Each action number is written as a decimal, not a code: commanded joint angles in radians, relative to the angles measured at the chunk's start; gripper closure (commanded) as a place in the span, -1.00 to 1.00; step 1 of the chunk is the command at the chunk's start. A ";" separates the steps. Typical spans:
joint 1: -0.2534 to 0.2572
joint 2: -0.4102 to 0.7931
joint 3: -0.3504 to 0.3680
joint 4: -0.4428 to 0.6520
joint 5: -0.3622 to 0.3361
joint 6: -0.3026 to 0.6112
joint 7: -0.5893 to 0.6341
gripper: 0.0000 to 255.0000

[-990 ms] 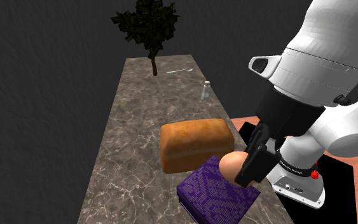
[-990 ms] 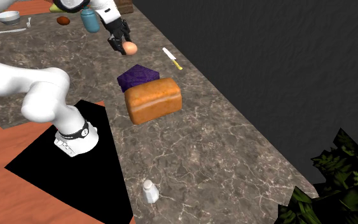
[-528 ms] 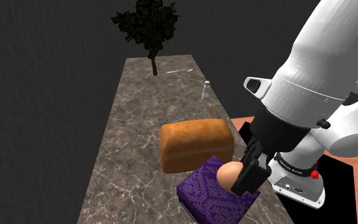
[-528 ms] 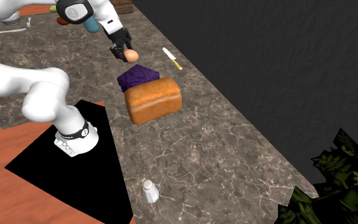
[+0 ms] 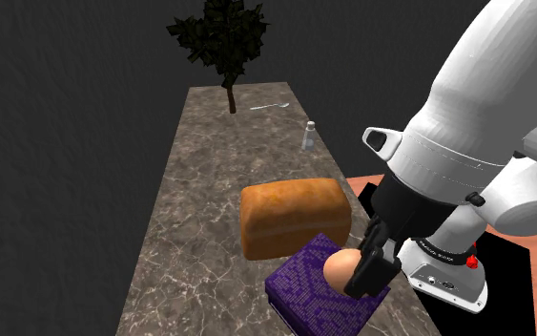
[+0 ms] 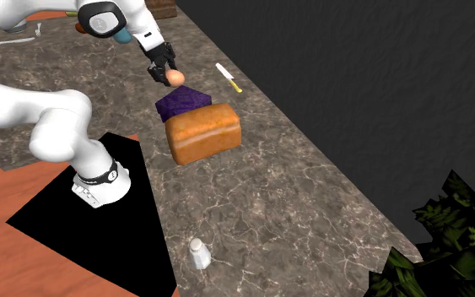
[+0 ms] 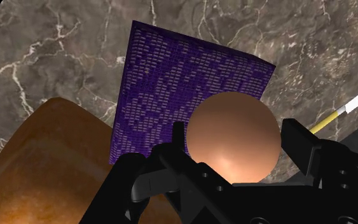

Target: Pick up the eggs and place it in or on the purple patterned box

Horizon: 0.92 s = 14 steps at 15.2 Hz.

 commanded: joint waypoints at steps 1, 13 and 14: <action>0.000 0.000 0.000 0.000 0.000 0.000 0.000 1.00; -0.007 -0.057 -0.071 0.083 -0.058 -0.144 0.013 -1.00; -0.007 -0.058 -0.071 0.083 -0.058 -0.144 0.013 -1.00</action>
